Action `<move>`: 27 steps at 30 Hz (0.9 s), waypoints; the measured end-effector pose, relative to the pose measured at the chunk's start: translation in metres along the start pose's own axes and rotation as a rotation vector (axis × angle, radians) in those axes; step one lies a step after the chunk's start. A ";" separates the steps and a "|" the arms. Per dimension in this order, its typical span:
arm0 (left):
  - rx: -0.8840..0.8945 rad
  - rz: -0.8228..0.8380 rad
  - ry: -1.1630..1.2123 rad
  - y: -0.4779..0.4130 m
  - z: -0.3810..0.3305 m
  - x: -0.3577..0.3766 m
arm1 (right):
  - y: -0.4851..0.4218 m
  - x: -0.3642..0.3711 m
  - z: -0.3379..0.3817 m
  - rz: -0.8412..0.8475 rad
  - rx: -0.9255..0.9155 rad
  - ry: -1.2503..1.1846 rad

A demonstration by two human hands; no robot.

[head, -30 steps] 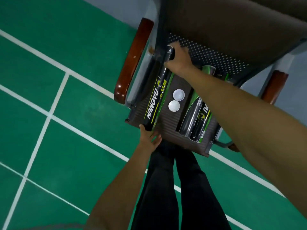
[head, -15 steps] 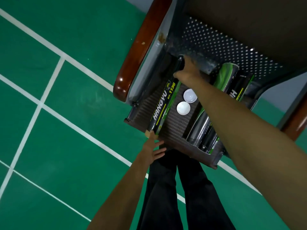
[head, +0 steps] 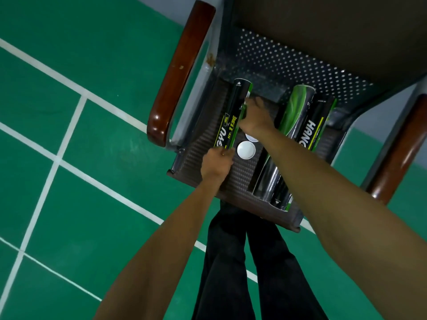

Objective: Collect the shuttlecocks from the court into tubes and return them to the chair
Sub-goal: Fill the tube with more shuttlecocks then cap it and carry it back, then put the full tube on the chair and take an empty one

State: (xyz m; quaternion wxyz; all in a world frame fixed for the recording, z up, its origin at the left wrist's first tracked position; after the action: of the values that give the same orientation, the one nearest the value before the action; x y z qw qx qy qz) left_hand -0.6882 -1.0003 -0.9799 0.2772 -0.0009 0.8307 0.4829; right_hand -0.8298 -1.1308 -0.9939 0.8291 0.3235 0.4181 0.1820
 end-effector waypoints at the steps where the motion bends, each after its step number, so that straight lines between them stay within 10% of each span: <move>1: 0.045 0.021 -0.048 -0.004 -0.010 0.005 | 0.003 -0.006 -0.010 -0.048 0.048 0.043; 10: 0.276 0.189 -0.401 -0.011 -0.041 0.084 | 0.031 -0.024 -0.130 -0.308 0.546 -0.112; 20: 0.326 0.077 -0.263 -0.006 -0.092 0.092 | 0.044 -0.009 -0.129 -0.261 0.523 -0.304; 27: 0.482 0.082 -0.017 0.068 -0.231 0.033 | 0.127 -0.113 -0.069 -0.389 0.183 -0.411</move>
State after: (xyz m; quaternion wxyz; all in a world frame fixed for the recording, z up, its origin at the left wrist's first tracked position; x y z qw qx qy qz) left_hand -0.8408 -1.1409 -0.8526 0.2567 0.1030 0.9188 0.2815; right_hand -0.9554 -1.0766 -0.8715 0.8831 0.3407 0.3103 -0.0880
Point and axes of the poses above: each hand's wrist, its own y-axis away from the middle knuckle, its own x-axis out of the palm, z = x × y, the point moved 6 cm from there along -y, towards the middle knuckle, and after that the axes turned 2 degrees about -y, right-handed, at the moved point
